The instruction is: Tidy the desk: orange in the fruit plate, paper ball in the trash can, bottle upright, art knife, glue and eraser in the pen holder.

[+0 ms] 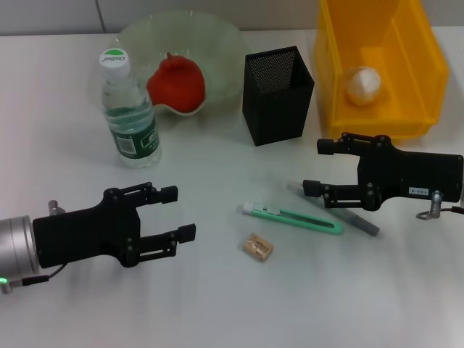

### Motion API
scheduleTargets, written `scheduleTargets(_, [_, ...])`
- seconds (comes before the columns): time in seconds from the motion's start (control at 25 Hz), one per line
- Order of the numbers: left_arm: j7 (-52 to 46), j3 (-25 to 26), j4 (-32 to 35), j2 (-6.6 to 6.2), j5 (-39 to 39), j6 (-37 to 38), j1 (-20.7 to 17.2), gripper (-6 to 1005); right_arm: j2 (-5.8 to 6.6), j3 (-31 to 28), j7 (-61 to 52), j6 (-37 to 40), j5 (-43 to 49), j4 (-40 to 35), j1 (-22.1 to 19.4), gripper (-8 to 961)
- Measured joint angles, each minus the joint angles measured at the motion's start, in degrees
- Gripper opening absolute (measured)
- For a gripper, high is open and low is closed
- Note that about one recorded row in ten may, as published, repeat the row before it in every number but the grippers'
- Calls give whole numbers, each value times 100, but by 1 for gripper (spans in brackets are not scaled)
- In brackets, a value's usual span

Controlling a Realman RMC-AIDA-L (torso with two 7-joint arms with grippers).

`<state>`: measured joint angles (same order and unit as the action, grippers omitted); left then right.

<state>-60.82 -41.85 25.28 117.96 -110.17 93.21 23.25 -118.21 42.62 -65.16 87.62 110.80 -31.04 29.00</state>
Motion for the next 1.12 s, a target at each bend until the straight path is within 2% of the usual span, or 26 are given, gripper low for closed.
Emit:
scheduleTargets(0.16, [275,7,-72,29,-2,-98,-91,735,0,0,-42,-17,1,10,30,811])
scheduleTargets(0.72, [290,2,-76,40,-9,-145,-92,732,-9,-29,-179,-26,-25,-30,88,812])
scheduleTargets(0.96, [341,-5,-82,43,-31,-111,-92,731,82,115,-1369,399,175,-711,313,811])
scheduleTargets(1.12, [370,-7,-86,43,-52,-106,-92,729,175,561,-2363,721,599,-1453,607,811])
